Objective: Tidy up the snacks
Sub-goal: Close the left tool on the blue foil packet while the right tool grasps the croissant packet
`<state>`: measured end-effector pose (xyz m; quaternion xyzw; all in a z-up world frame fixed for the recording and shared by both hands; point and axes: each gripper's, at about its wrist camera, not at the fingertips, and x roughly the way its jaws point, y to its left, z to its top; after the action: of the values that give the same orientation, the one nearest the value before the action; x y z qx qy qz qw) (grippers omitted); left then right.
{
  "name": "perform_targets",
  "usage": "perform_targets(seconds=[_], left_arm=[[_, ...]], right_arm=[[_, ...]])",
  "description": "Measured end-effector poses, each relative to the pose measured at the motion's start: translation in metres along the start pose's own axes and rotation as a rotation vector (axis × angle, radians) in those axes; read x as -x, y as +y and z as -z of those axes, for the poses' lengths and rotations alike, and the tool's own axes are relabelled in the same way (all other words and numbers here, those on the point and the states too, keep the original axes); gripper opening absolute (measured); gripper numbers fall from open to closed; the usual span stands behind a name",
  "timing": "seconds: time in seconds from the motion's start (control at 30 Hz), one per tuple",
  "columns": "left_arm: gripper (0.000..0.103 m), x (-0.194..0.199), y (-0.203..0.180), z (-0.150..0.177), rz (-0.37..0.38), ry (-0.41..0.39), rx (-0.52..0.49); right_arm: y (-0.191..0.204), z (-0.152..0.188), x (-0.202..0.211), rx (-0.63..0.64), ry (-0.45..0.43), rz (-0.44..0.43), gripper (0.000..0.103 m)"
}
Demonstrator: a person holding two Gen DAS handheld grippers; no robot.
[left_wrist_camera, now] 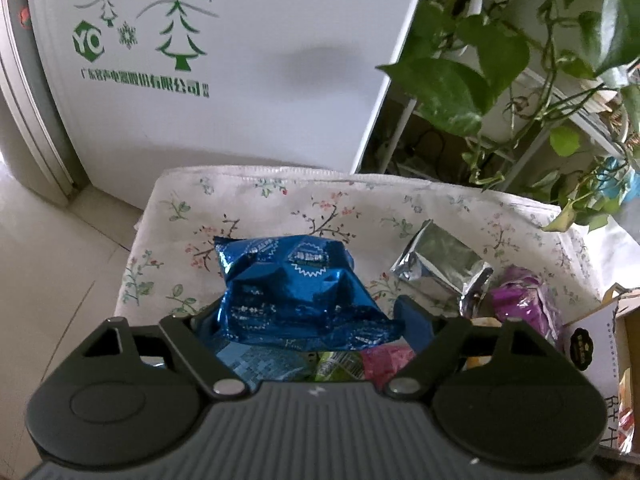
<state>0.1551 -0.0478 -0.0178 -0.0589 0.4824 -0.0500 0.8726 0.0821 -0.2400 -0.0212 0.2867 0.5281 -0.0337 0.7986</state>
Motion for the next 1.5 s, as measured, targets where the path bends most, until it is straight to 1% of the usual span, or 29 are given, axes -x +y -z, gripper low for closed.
perform_targets(seconds=[0.33, 0.6, 0.83, 1.23, 1.5], left_arm=[[0.084, 0.015, -0.004, 0.01, 0.005, -0.009, 0.004], [0.085, 0.031, -0.016, 0.019, 0.013, -0.052, -0.025], [0.085, 0.041, -0.025, 0.028, 0.014, -0.072, -0.058], [0.085, 0.053, -0.033, 0.035, -0.016, -0.094, -0.099], [0.085, 0.064, -0.047, 0.036, -0.01, -0.121, -0.117]], right_arm=[[0.005, 0.004, 0.016, 0.061, -0.013, -0.044, 0.065], [0.004, 0.005, 0.037, 0.114, -0.053, -0.05, 0.065], [-0.006, 0.003, 0.053, 0.118, -0.075, -0.069, 0.065], [-0.012, 0.001, 0.066, 0.123, -0.106, -0.078, 0.065], [-0.024, -0.006, 0.084, 0.115, -0.153, -0.078, 0.065]])
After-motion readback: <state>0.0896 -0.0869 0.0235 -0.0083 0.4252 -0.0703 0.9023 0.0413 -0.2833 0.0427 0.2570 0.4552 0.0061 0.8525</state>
